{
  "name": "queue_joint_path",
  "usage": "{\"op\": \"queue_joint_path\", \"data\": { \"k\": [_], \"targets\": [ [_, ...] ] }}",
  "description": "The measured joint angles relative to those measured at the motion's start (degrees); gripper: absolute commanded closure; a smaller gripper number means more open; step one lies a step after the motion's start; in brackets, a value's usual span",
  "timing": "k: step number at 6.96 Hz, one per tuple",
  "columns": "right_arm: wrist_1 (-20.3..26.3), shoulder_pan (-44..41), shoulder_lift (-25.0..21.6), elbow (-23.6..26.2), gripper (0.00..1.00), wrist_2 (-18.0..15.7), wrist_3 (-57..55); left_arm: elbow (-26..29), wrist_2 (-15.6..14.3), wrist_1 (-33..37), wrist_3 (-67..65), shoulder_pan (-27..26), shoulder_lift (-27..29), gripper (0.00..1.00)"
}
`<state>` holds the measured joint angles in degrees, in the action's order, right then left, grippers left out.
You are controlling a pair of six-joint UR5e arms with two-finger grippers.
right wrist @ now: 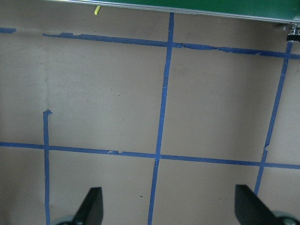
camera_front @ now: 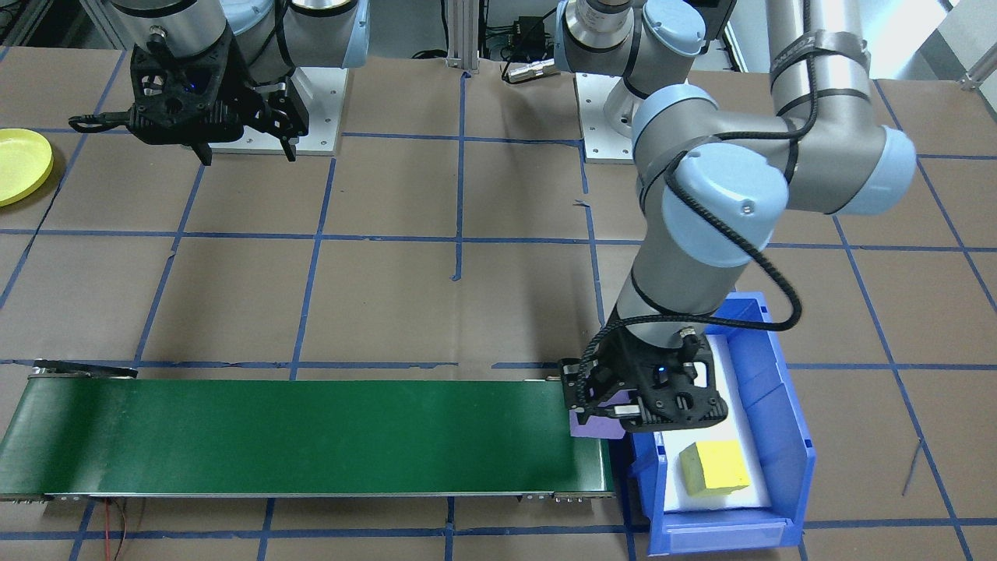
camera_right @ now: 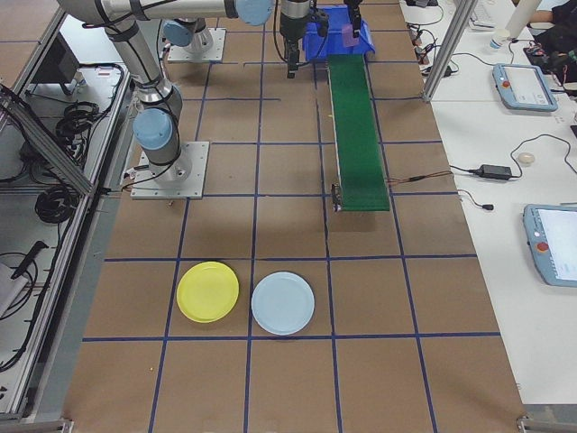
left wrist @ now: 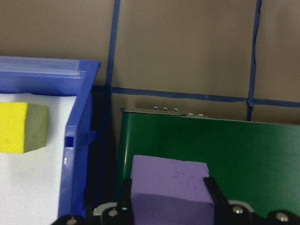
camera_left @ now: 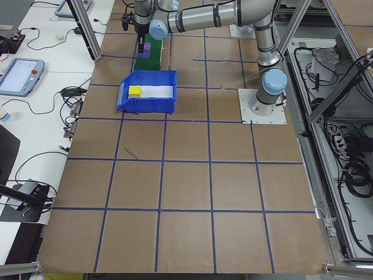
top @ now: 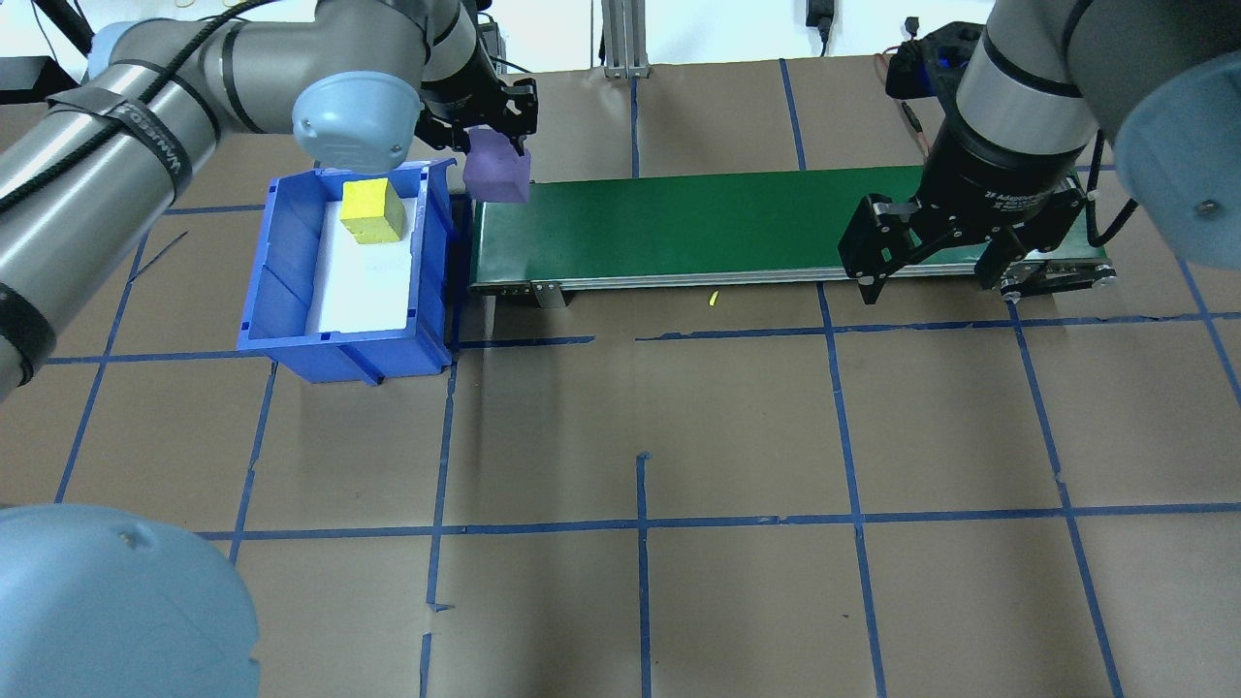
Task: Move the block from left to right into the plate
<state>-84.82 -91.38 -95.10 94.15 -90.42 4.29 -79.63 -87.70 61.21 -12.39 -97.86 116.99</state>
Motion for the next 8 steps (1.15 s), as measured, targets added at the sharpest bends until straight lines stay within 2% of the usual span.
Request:
{"op": "queue_joint_path", "data": {
  "k": [2,4,6,8],
  "targets": [
    [0.0,0.0,0.1,0.0,0.00,0.1,0.0,-1.5,0.0,-2.4,-0.5,-1.2,1.5,0.64],
    [0.0,0.0,0.1,0.1,0.00,0.0,0.0,-4.4,0.0,-5.0,-0.5,-1.8,2.0,0.28],
    [-0.1,0.0,0.2,0.1,0.00,-0.2,0.0,-5.9,0.1,-6.2,-0.3,-2.0,2.6,0.01],
    [-0.2,0.0,0.2,-0.1,0.00,0.0,-0.1,-7.6,0.1,-10.1,-0.3,-2.1,2.6,0.00]
  ]
}}
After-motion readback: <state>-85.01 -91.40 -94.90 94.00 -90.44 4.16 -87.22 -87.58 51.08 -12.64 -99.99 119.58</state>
